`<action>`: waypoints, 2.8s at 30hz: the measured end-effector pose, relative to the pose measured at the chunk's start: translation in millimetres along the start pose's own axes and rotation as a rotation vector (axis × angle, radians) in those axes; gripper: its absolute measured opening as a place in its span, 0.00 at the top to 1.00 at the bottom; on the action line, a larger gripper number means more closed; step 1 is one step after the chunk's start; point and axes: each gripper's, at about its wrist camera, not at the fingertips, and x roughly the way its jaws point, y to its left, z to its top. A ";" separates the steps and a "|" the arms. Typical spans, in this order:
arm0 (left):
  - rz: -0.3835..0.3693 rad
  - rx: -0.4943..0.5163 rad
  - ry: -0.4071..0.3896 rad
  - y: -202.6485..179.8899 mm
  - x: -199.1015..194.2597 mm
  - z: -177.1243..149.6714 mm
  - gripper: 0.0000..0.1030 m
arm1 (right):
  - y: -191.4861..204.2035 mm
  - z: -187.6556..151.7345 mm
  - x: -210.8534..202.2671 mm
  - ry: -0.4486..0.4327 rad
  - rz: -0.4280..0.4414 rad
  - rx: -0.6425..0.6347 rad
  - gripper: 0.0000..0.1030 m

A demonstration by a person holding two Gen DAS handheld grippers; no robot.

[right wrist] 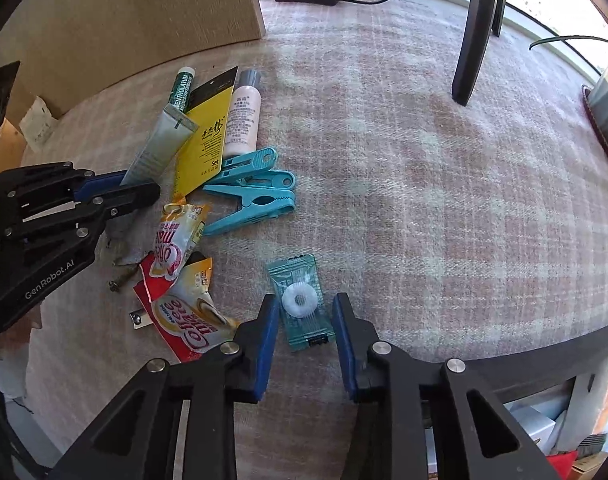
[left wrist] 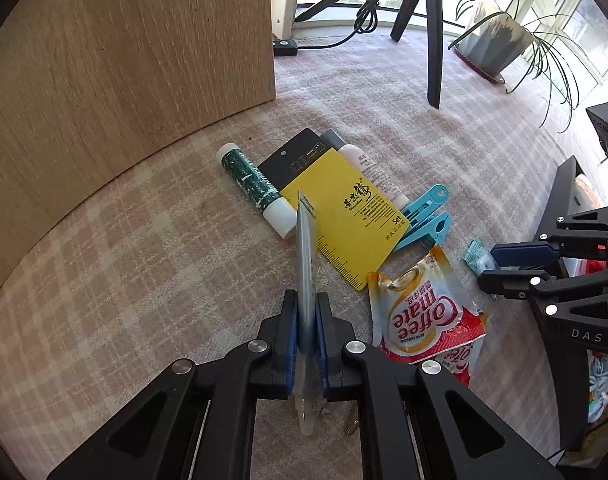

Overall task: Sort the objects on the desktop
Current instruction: 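Grasp the grey tube with the left tool while the right tool grasps the teal mint pack, then lift the grey tube and mint pack and carry them over the tray, then open both tools to drop the tube and mint pack into the tray, then move both tools back to the remaining items on the table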

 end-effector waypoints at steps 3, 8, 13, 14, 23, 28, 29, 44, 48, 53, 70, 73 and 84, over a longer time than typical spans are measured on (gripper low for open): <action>-0.002 -0.046 -0.006 10.8 -6.8 -14.2 0.92 | -2.7 -1.0 -2.0 0.005 -0.001 -0.012 0.79; 0.013 -0.091 -0.020 19.1 -18.2 -40.7 0.92 | 12.0 -11.0 -4.0 -0.023 -0.076 -0.096 0.79; -0.019 -0.174 -0.033 26.3 -28.4 -66.2 0.92 | 9.8 -9.6 -9.8 -0.046 -0.037 -0.042 0.83; -0.021 -0.175 -0.035 25.8 -30.1 -70.3 0.92 | 10.2 -10.1 -10.8 -0.044 -0.015 -0.035 0.83; -0.059 -0.207 -0.056 19.7 -62.5 -81.7 0.92 | -4.2 -25.7 -67.3 -0.129 0.067 -0.017 0.83; -0.091 -0.112 -0.092 -24.5 -95.0 -76.1 0.92 | 16.4 -97.9 -104.1 -0.191 0.113 0.024 0.83; -0.101 -0.090 -0.098 -35.2 -100.3 -74.7 0.92 | 24.3 -104.2 -100.4 -0.202 0.121 0.039 0.83; -0.396 0.304 -0.078 -264.7 -127.9 -58.1 0.92 | -124.9 -225.2 -167.9 -0.332 -0.025 0.328 0.83; -0.449 0.430 -0.038 -326.3 -127.4 -72.6 0.92 | -161.4 -258.8 -172.1 -0.326 -0.047 0.428 0.83; -0.498 0.542 0.002 -380.2 -121.9 -90.4 0.92 | -194.2 -288.2 -164.2 -0.303 -0.070 0.523 0.83; -0.401 0.657 0.007 -415.8 -96.5 -100.3 0.80 | -195.4 -307.0 -147.0 -0.265 -0.004 0.559 0.79; -0.401 0.642 -0.002 -405.9 -99.9 -96.7 0.80 | -194.3 -306.2 -150.2 -0.270 -0.002 0.558 0.77; -0.372 0.569 -0.011 -358.4 -105.7 -83.9 0.80 | -188.3 -296.4 -163.6 -0.289 0.002 0.544 0.77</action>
